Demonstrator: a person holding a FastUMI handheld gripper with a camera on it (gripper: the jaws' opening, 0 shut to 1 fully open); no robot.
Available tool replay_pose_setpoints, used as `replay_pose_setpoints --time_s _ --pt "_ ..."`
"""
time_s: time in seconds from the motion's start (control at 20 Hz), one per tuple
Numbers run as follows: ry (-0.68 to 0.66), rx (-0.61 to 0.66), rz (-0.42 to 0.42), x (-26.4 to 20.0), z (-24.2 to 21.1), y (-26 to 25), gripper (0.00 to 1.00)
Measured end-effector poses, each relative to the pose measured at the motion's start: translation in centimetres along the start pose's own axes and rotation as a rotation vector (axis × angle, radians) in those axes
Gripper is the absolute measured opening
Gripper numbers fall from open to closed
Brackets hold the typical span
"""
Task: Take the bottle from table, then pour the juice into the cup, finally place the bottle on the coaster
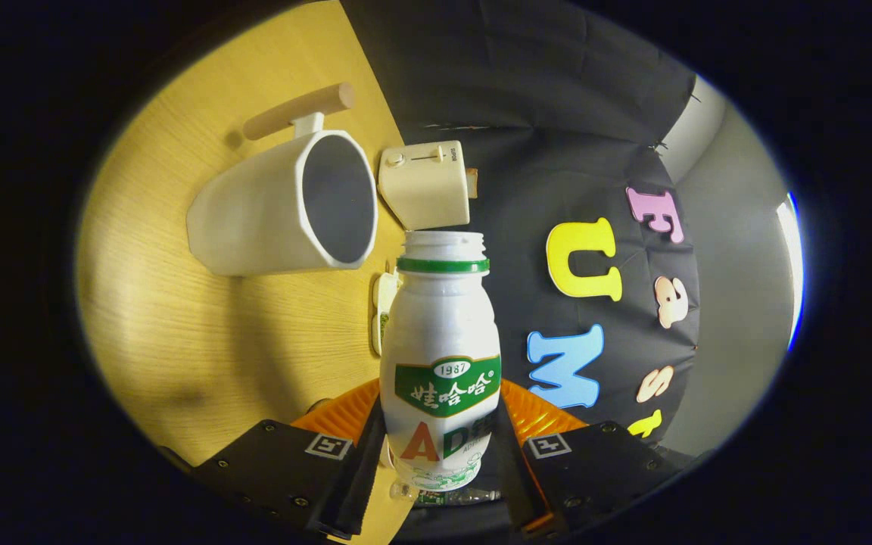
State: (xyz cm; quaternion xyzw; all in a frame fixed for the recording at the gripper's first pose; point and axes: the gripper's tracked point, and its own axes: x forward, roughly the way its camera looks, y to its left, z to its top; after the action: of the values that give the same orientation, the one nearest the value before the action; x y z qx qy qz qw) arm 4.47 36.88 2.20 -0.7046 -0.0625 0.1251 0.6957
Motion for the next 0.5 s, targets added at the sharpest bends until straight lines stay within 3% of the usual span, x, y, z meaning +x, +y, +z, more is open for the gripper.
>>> replay_pose_setpoints --time_s 0.5 --pt "0.004 -0.1 -0.011 0.16 -0.06 -0.7 0.69"
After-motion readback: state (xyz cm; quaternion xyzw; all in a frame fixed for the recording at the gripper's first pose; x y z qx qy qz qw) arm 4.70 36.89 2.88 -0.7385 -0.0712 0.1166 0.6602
